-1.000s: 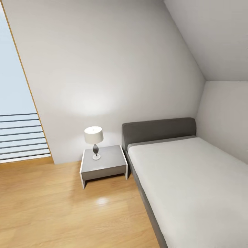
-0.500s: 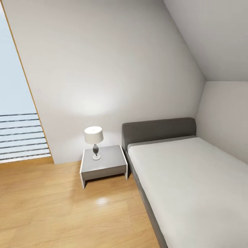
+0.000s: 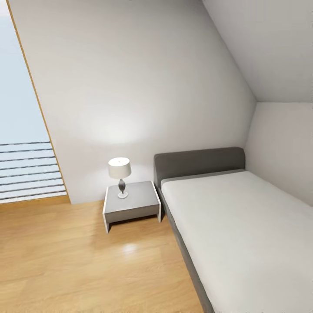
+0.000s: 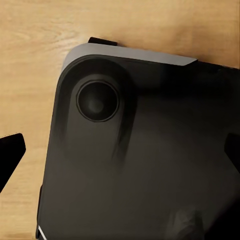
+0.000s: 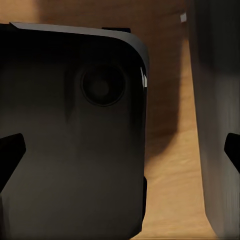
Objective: Attach the digital camera to the camera tripod in the bedroom.
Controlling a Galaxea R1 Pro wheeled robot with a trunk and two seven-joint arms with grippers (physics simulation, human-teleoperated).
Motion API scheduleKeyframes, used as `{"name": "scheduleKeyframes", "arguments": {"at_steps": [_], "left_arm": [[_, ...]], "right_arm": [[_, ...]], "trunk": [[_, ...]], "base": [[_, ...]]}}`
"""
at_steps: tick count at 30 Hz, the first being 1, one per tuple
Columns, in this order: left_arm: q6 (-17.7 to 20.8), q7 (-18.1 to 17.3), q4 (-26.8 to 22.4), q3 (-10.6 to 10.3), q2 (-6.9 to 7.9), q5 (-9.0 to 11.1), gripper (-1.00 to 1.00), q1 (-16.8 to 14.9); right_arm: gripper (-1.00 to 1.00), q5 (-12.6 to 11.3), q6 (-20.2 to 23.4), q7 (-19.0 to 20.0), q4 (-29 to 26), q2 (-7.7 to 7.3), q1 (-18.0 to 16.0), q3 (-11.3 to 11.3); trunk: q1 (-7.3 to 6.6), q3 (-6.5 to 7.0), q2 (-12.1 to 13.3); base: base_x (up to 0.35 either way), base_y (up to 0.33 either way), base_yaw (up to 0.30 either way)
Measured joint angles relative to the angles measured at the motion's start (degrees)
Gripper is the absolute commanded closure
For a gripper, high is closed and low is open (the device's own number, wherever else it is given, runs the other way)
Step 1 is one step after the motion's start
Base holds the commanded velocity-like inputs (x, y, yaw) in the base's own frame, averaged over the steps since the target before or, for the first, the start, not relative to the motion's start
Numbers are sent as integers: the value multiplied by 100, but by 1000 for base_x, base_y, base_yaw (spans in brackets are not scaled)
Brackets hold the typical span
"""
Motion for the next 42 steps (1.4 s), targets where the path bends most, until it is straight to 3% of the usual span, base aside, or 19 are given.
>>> {"name": "scheduleKeyframes", "arguments": {"at_steps": [42], "left_arm": [[0, 0, 0, -1, 2, -1, -100, 0]], "right_arm": [[-100, 7, -10, 0, 0, 0, 0, 0]], "trunk": [[-1, 0, 0]], "base": [[-16, 0, 0]]}}
